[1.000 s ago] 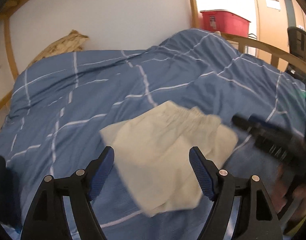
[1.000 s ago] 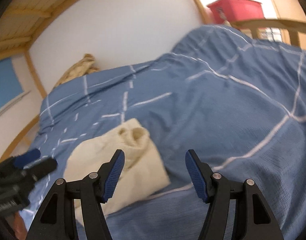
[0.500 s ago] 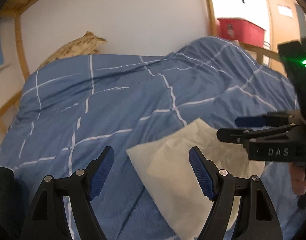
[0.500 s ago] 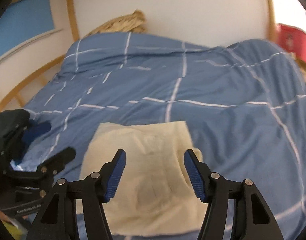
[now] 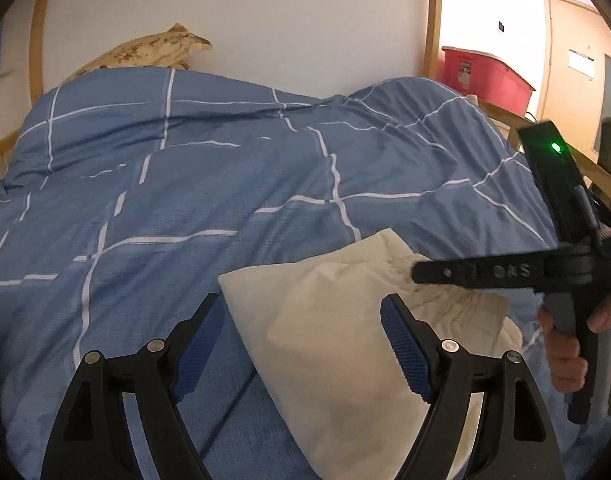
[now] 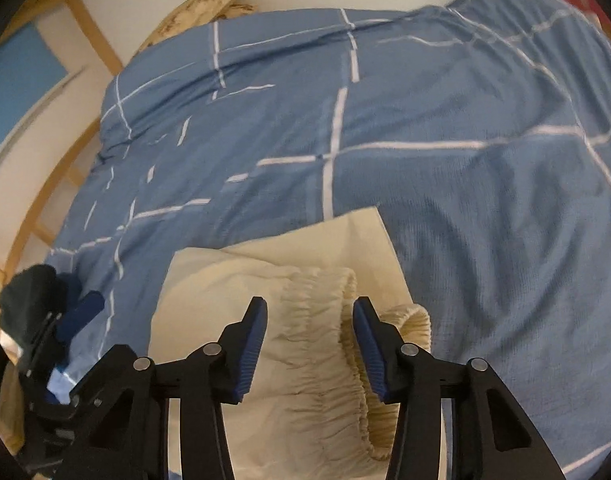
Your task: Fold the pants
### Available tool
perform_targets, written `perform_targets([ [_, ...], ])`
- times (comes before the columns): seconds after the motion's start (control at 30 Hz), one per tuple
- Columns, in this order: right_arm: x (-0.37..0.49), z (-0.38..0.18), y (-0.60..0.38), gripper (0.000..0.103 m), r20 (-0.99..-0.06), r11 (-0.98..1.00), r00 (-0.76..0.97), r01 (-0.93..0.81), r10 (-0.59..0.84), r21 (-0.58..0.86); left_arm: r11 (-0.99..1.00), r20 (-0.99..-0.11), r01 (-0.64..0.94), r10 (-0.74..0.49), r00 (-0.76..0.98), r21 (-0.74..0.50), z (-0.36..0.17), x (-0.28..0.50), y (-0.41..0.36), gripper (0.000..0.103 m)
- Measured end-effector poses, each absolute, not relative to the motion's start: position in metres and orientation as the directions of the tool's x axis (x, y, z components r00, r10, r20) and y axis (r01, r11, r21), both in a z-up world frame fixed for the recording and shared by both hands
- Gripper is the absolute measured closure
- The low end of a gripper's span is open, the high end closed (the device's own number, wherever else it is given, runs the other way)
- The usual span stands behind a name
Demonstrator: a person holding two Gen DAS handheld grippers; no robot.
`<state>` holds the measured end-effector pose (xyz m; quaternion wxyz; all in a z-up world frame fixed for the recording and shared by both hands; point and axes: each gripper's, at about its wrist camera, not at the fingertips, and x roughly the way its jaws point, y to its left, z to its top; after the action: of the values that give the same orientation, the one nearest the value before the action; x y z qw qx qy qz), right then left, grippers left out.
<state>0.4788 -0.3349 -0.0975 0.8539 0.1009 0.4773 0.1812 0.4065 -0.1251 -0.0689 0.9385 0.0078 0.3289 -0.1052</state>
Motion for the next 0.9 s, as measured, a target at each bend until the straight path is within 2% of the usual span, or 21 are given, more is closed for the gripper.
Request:
perform_targets([
  [0.2,0.47,-0.119,-0.345,0.056,-0.799,0.911,0.438,-0.199,0.412,0.361,0.977,-0.635,0.197,-0.205,0.744,-0.086,-0.073,0.412,-0.121,0.023],
  [0.33,0.479,-0.12,-0.346,0.057,-0.76,0.878,0.443,-0.183,0.475,0.442,0.981,-0.643,0.195,-0.165,0.748,-0.025,-0.08,0.414,-0.126,0.023],
  [0.37,0.481,-0.121,-0.345,0.059,-0.761,0.876,0.437,-0.185,0.48,0.446,0.982,-0.648,0.188,-0.15,0.747,-0.01,-0.083,0.415,-0.126,0.023],
  [0.47,0.482,-0.121,-0.341,0.074,-0.774,0.89,0.44,-0.195,0.456,0.413,0.984,-0.671,0.18,-0.142,0.727,-0.013,-0.09,0.421,-0.123,0.023],
  [0.53,0.476,-0.113,-0.342,0.086,-0.748,0.881,0.467,-0.204,0.471,0.427,0.982,-0.694,0.183,-0.166,0.701,-0.051,-0.094,0.425,-0.119,0.023],
  [0.63,0.457,-0.091,-0.347,0.09,-0.689,0.875,0.544,-0.236,0.479,0.422,0.976,-0.711,0.2,-0.198,0.674,-0.082,-0.098,0.426,-0.121,0.023],
  [0.77,0.433,-0.076,-0.356,0.09,-0.636,0.896,0.64,-0.22,0.431,0.386,0.973,-0.709,0.226,-0.196,0.677,-0.053,-0.099,0.421,-0.131,0.023],
  [0.9,0.433,-0.095,-0.374,0.09,-0.652,0.909,0.658,-0.126,0.377,0.398,0.972,-0.72,0.234,-0.173,0.672,-0.015,-0.104,0.422,-0.139,0.023],
])
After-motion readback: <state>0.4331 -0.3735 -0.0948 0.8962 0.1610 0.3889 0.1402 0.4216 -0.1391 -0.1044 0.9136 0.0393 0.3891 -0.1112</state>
